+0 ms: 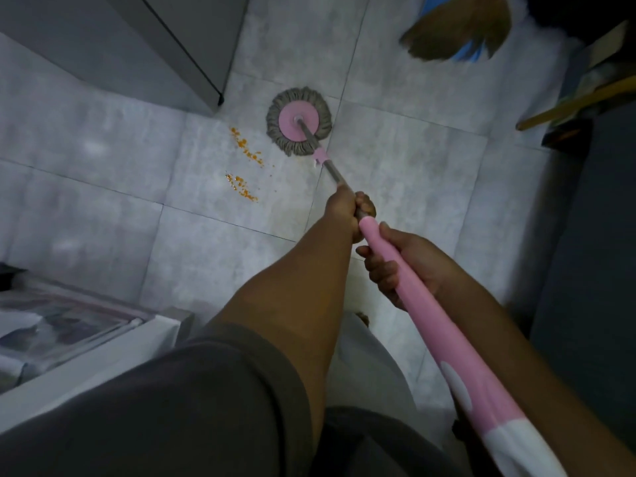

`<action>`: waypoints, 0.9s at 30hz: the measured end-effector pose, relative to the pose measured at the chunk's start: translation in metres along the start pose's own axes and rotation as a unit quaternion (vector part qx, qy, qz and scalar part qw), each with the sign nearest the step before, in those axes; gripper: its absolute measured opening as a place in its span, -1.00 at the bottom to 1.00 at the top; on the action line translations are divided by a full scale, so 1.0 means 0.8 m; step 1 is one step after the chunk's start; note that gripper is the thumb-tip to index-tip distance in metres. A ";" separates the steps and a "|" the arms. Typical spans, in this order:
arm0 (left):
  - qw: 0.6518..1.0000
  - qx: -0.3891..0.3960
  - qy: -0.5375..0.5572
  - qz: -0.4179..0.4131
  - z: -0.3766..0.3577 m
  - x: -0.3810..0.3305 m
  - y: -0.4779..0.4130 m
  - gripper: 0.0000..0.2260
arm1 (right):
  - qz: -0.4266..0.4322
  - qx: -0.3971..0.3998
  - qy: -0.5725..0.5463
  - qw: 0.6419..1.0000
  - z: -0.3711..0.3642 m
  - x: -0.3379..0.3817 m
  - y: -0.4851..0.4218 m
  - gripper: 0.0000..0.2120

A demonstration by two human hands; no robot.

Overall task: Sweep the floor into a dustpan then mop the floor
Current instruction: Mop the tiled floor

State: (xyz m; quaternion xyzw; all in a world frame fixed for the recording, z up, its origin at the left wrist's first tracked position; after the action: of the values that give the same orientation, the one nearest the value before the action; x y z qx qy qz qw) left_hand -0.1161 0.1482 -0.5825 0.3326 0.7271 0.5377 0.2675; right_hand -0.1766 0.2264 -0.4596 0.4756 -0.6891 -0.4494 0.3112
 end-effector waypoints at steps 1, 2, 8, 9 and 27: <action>1.000 -0.001 0.001 0.002 0.001 0.002 0.000 -0.52 | 0.002 0.001 -0.002 1.000 0.001 -0.001 0.000 -0.56; 1.000 -0.003 0.002 0.005 0.001 0.001 0.000 -0.52 | 0.003 0.001 -0.005 1.000 0.002 0.001 0.000 -0.57; 1.000 -0.004 -0.023 -0.006 -0.014 -0.050 -0.025 -0.52 | -0.006 0.008 -0.040 0.999 -0.016 0.040 -0.032 -0.57; 1.000 0.000 -0.020 -0.011 -0.019 -0.069 -0.033 -0.53 | -0.005 0.011 -0.045 0.999 -0.025 0.052 -0.043 -0.57; 0.995 0.017 -0.051 -0.089 -0.134 -0.492 -0.226 -0.57 | 0.073 0.082 -0.035 0.993 -0.220 0.381 -0.300 -0.60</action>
State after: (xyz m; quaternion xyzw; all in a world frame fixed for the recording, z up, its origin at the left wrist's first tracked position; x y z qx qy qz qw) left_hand 0.0190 -0.2566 -0.7140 0.2984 0.7478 0.4820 0.3455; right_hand -0.0438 -0.1501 -0.6081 0.4319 -0.7669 -0.3844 0.2786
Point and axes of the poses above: each hand's wrist, its own y-axis away from the middle knuckle, its own z-axis out of the back of the hand, x = y × z, the point moved 7 cm from there along -y, towards the middle knuckle, and after that the axes turned 2 degrees about z, right-handed, at the moved point
